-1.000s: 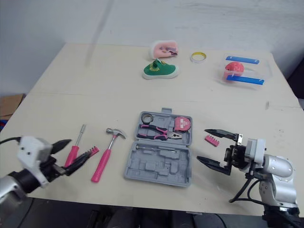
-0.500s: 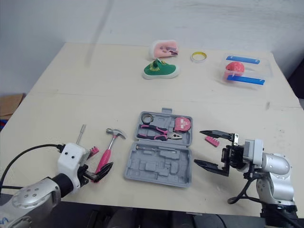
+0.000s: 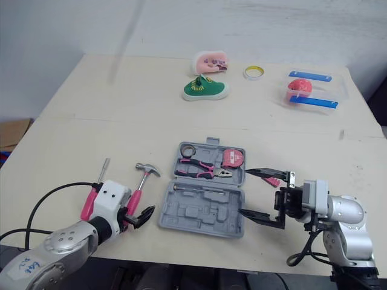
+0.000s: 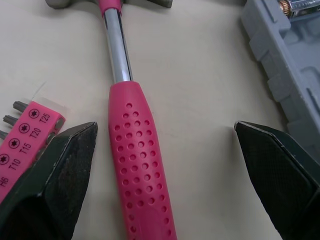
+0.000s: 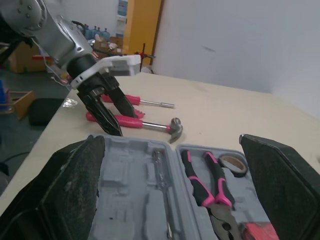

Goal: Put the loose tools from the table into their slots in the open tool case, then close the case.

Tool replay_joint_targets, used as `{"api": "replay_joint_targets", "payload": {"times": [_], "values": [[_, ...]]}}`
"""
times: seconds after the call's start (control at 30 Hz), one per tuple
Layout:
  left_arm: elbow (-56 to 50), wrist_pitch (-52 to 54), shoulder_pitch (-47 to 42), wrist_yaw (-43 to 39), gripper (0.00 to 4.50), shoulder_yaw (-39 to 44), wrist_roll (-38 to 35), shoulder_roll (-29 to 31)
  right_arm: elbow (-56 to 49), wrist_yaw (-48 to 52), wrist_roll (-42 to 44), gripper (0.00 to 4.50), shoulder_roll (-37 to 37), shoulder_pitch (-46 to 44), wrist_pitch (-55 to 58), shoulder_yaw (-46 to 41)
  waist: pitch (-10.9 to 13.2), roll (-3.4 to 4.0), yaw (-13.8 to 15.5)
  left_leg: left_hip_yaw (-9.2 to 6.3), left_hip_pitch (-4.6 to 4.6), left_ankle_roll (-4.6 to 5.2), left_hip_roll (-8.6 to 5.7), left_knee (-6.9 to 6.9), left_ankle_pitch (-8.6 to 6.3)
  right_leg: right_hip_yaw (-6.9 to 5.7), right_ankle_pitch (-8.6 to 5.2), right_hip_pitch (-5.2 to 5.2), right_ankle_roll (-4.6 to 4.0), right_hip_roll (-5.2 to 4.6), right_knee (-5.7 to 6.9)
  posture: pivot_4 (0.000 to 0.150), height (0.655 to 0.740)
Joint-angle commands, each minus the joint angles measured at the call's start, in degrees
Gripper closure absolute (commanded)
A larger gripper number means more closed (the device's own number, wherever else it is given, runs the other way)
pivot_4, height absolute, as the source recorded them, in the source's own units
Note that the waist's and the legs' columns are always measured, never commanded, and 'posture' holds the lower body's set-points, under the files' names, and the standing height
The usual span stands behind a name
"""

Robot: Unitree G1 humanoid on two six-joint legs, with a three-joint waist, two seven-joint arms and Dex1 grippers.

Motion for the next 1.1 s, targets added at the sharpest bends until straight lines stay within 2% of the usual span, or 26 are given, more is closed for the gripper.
{"api": "replay_joint_targets", "payload": {"times": [0.03, 0.2, 0.27, 0.57, 0.67, 0.73, 0.8, 0.93, 1.03, 1.1], "values": [[2.9, 3.2, 1.7, 0.0, 1.71, 0.1, -0.5, -4.4, -3.9, -2.0, 1.1, 0.0, -0.6, 0.2, 1.2, -0.3, 0.0, 0.02, 0.0, 0.0, 0.02, 0.0, 0.0, 0.0, 0.0, 0.01, 0.01, 0.02, 0.01, 0.0, 0.0, 0.15, 0.74], [5.4, 0.6, 2.7, -1.2, 3.54, -1.5, 3.2, -2.6, -5.2, -3.5, 0.8, 0.0, -0.9, 0.9, 2.0, -0.8, -0.1, 0.16, 0.5, 0.01, 0.04, 0.0, -0.01, -0.05, 0.0, 0.02, 0.01, 0.03, 0.01, 0.0, -0.09, 0.15, 0.74], [6.0, -1.9, 2.8, -1.3, 3.92, -1.3, 4.8, -2.5, -5.2, -3.9, 0.6, 0.0, -1.0, 1.0, 2.1, -1.0, -0.1, 0.21, 0.7, 0.01, 0.03, 0.0, -0.02, -0.06, 0.0, 0.02, 0.01, 0.04, 0.01, 0.0, -0.12, 0.15, 0.74], [7.1, -22.2, 0.7, -9.7, 3.92, -0.3, 8.1, -1.0, -4.9, -4.7, 0.1, 0.0, -1.6, 1.8, 1.3, -1.6, -0.2, 0.37, 1.3, 0.0, 0.0, -0.01, -0.01, -0.04, 0.0, 0.01, 0.02, 0.02, 0.0, -0.01, -0.11, 0.15, 0.74], [7.4, -28.7, 0.1, -14.2, 3.92, 0.7, 10.2, 2.8, -4.8, -5.1, -0.3, 0.0, -1.8, 2.0, 1.0, -1.8, -0.1, 0.23, 1.3, -0.04, -0.12, -0.01, 0.01, -0.05, 0.0, -0.02, 0.02, -0.07, -0.01, 0.01, -0.15, 0.15, 0.74], [8.1, -32.6, -0.3, -17.3, 3.92, 2.6, 9.2, 3.5, -4.6, -5.4, -0.8, 0.0, -2.0, 2.1, 0.7, -2.2, -0.1, 0.25, 1.2, -0.06, -0.24, -0.01, 0.01, -0.06, 0.0, -0.05, 0.03, -0.14, -0.01, 0.01, -0.21, 0.15, 0.74], [9.5, -35.9, -1.7, -22.7, 3.92, 5.2, 5.7, 4.5, -4.1, -6.0, -1.3, 0.0, -2.5, 2.3, 0.2, -3.3, -0.1, 0.25, 1.2, -0.05, -0.37, 0.01, 0.01, -0.04, -0.01, -0.08, 0.03, -0.21, 0.01, 0.01, -0.26, 0.15, 0.74], [14.2, -41.8, -8.0, -37.1, 3.92, 5.7, 1.8, 11.1, -4.0, -6.1, -1.3, 0.0, -4.2, 4.0, 0.0, -6.2, -0.1, 0.28, 1.6, -0.13, -0.45, 0.02, 0.01, 0.0, -0.01, -0.18, 0.04, -0.25, 0.01, 0.0, -0.27, 0.15, 0.74], [18.3, -45.5, -13.9, -45.8, 3.92, 2.3, 1.2, 14.7, -4.3, -6.5, -1.3, 0.0, -5.2, 6.0, -0.2, -8.5, -0.1, 0.29, 1.8, -0.26, -0.5, -0.01, 0.0, 0.11, 0.0, -0.32, 0.04, -0.22, 0.0, -0.01, -0.24, 0.15, 0.74], [20.8, -48.5, -16.6, -50.6, 3.92, -1.3, 3.4, 16.8, -4.3, -7.3, -1.4, 0.0, -5.3, 6.7, -0.5, -9.5, -0.1, 0.3, 1.4, -0.24, -0.48, -0.01, -0.01, 0.09, 0.0, -0.31, 0.08, -0.18, 0.02, -0.01, -0.27, 0.15, 0.74]]}}
